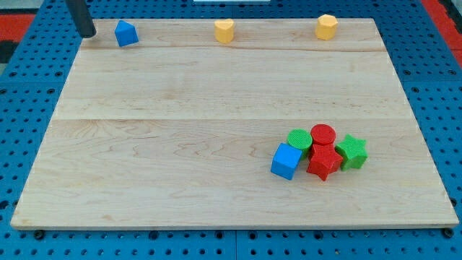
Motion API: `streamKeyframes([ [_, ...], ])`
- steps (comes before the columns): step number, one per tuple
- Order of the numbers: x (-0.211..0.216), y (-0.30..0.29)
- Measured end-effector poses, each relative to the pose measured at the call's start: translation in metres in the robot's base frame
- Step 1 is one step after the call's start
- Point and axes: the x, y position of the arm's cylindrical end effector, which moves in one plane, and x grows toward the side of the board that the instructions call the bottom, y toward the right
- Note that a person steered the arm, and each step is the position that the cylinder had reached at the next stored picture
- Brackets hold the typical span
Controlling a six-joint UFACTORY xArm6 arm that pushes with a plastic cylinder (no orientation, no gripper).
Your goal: Push the blue cube towards to the down side
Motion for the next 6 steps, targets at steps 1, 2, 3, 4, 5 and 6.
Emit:
streamKeyframes([
  [1,0.0,0.034],
  [2,-0.001,0.06],
  [3,-0.008,0.075],
  [4,-0.038,0.073],
  [5,-0.04,0.094],
  [6,-0.026,0.105],
])
